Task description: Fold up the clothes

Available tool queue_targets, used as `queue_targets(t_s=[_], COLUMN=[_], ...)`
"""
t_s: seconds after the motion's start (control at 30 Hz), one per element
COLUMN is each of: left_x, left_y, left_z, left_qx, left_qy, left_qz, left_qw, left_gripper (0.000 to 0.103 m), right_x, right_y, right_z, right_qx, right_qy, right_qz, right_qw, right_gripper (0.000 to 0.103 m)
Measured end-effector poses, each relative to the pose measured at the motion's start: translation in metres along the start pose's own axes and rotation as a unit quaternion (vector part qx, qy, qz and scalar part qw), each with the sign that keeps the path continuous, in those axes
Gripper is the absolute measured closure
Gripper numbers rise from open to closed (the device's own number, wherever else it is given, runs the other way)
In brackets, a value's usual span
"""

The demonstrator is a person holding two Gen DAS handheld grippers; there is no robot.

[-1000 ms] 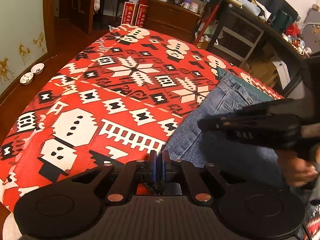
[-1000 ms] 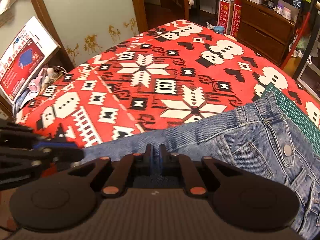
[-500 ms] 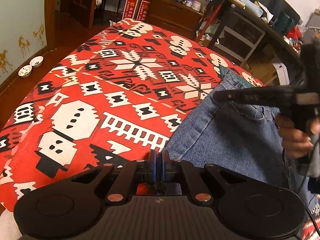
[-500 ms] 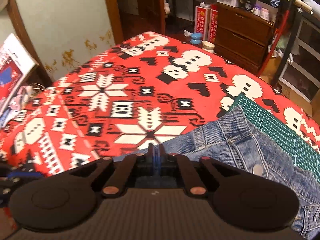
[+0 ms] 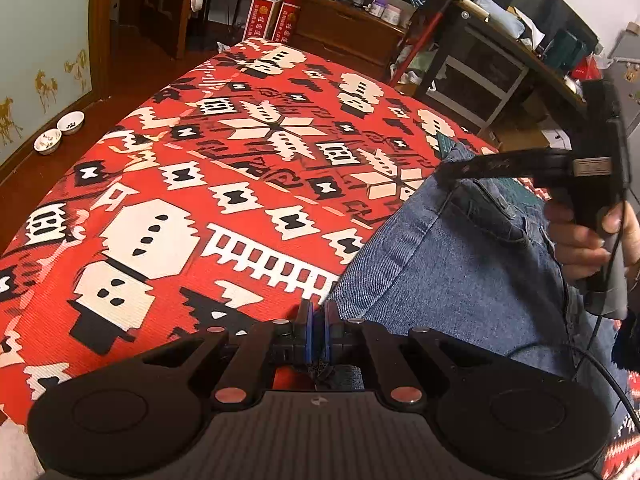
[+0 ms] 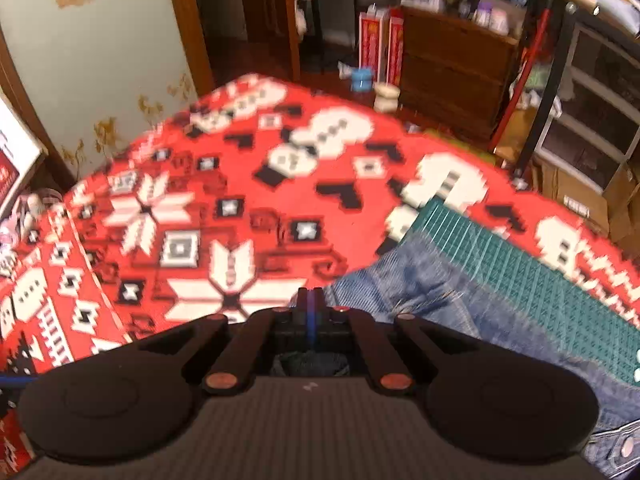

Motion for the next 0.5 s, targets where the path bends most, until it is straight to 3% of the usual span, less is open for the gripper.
queue_targets(t_s=[0.17, 0.5], left_x=[0.002, 0.005], left_y=[0.001, 0.0], left_z=[0.001, 0.001], left_qx=[0.0, 0.0], left_qy=[-0.004, -0.012], left_qz=[-0.006, -0.011], left_qw=[1.0, 0.9999], left_gripper=[0.097, 0.097], right_x=[-0.017, -0.021], right_y=[0.003, 0.019], right_z=[0.011, 0.027], right_qx=[0.024, 0.015], right_qy=[-0.007, -0.022], right_qz=[0.014, 0.028], right_qw=[1.0, 0.999], right_gripper=[0.103, 0.103])
Point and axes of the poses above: each gripper's, at about its wrist camera, not at the fingertips, and z roughly the way its jaws point, x to its left, y to its top, the point moved 1 cm from there along z, roughly the way its jaws point, and after that the axes turned 1 degree about -z, right-handed, at the moved point
